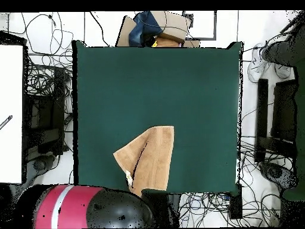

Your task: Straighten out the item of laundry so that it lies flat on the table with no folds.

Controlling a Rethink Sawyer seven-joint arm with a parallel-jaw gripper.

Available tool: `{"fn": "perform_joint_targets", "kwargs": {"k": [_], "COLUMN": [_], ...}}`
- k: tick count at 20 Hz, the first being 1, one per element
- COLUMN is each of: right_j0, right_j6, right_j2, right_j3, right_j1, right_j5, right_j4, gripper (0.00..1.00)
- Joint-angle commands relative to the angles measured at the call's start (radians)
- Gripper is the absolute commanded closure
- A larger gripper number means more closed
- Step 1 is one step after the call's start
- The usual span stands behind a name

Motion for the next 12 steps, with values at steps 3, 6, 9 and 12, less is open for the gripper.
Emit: {"fn": "perform_joint_targets", "kwargs": {"k": [3, 6, 9, 12], "right_j0": [-0.021, -0.02, -0.016, -0.008], "right_j6": [0.214, 0.213, 0.209, 0.195], "right_j2": [-0.006, -0.004, 0.002, 0.007], "right_j3": [-0.064, -0.064, -0.06, -0.048], "right_j1": [0.101, 0.102, 0.092, 0.059], "right_j5": [0.066, 0.064, 0.075, 0.103], "right_j4": [0.001, 0.0, 0.006, 0.024], "gripper": [0.0, 0.0, 0.0, 0.0]}}
